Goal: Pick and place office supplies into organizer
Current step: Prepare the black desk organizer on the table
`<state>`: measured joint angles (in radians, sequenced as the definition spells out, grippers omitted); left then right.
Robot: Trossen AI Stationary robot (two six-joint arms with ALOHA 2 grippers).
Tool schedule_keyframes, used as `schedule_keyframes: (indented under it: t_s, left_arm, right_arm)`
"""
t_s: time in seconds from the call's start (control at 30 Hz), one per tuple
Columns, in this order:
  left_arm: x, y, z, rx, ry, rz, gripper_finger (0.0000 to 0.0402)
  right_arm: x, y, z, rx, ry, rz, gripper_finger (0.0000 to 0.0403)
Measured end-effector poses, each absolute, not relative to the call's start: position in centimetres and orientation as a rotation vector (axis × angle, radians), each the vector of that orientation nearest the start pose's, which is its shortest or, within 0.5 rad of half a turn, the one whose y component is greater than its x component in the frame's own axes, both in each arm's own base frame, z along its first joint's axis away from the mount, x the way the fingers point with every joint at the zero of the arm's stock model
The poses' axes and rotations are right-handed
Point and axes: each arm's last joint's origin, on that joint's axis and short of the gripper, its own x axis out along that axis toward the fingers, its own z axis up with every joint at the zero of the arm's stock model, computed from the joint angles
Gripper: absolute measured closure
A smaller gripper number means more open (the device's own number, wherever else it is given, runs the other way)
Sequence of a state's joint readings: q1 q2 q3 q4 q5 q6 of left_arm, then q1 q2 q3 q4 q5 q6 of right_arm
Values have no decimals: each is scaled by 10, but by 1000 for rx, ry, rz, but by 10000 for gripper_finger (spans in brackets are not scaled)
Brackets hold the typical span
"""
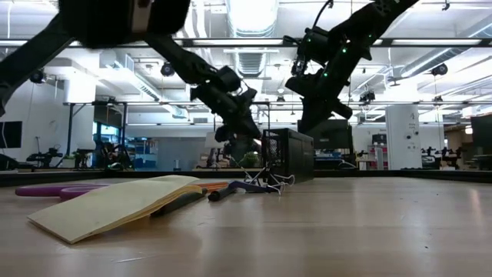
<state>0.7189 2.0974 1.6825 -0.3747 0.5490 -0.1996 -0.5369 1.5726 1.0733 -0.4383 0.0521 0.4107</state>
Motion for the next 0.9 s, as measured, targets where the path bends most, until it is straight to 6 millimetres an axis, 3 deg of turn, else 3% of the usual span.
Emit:
schedule_keyframes:
  t_s: [0.4, 0.67, 0.9]
  left_arm:
    - [374, 290, 204, -679, 638, 163, 401]
    - [390, 279, 213, -620, 555, 74, 401]
    - [406, 262, 224, -580, 520, 0, 401]
  right_arm:
    - [275, -165, 224, 582, 821, -729, 374]
    - [271, -163, 221, 593, 866, -737, 374]
    - [261, -157, 207, 634, 950, -792, 374]
